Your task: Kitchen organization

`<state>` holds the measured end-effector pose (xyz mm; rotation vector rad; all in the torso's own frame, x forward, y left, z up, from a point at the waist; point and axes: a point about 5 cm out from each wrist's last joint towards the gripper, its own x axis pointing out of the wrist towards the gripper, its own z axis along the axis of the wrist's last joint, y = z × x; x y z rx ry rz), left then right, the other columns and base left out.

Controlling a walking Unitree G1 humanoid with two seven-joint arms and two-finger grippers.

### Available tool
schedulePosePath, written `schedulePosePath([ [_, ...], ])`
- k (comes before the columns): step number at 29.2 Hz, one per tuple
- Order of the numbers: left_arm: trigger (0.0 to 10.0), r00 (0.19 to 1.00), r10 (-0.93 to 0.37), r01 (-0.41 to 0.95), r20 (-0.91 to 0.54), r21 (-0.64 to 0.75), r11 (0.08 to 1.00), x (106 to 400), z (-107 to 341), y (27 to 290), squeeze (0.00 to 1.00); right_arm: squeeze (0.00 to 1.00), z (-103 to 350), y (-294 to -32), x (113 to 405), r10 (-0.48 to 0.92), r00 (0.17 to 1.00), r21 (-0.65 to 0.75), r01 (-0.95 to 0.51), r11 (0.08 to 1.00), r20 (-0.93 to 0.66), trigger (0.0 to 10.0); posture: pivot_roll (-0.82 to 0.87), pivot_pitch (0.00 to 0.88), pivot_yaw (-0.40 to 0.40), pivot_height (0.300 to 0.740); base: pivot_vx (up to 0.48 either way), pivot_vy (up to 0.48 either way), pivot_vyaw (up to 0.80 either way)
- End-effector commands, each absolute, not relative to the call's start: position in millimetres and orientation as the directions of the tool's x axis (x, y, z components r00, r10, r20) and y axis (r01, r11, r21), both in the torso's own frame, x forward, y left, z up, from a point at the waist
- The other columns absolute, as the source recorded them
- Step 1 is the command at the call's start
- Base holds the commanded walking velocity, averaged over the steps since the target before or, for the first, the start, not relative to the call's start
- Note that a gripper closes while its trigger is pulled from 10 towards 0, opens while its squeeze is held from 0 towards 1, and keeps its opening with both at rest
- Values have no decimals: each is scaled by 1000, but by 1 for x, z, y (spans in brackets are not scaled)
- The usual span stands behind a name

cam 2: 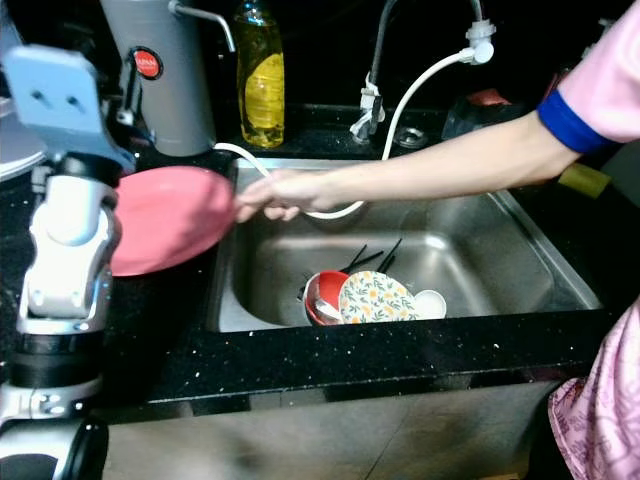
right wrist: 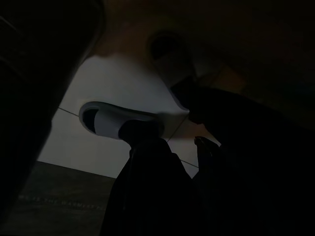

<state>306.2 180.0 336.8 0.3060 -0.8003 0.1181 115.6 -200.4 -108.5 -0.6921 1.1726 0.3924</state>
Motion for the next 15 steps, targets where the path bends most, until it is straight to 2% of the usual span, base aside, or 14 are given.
schedulePosePath([
  [1, 10000, 660, -27, -211, 751, 220, 952, 302, 347, 175, 0, 0, -108, -206, 116, -84, 354, -299, -614, 730, -932, 10000, 204, 0, -71, 740, 0, 0, 0],
  [9, 10000, 631, -40, -83, 774, 119, 989, 294, 369, 169, 0, 0, -108, -205, 114, -81, 349, -294, -617, 730, -934, 10000, 210, 0, -72, 740, 0, 0, 0],
  [15, 10000, 614, -98, -23, 783, 143, 990, 286, 377, 161, 0, 0, -108, -203, 115, -78, 350, -292, -617, 731, -934, 10000, 209, 0, -68, 740, 0, 0, 0],
])
